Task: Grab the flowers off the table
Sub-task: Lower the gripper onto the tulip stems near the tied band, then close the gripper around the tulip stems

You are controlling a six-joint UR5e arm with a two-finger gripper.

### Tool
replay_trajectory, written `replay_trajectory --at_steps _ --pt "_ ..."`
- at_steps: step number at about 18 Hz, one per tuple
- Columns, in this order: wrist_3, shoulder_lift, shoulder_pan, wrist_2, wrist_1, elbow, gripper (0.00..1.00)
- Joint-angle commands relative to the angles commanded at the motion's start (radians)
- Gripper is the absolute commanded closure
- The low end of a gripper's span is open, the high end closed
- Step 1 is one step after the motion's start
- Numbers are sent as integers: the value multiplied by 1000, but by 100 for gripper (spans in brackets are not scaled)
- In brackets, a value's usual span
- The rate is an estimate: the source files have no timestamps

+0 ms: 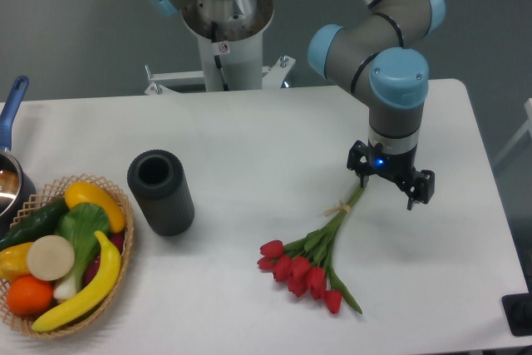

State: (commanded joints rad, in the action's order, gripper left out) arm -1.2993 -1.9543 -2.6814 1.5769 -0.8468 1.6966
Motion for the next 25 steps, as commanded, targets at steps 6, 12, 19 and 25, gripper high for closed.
replay_trajectory --at_steps 6,12,19,25 --pt "-2 -3 3 -8 41 38 0" --pt "6 -20 2 -38 107 106 0" --pt "52 -97 47 -35 107 120 0" --pt "106 -130 83 -34 107 97 5"
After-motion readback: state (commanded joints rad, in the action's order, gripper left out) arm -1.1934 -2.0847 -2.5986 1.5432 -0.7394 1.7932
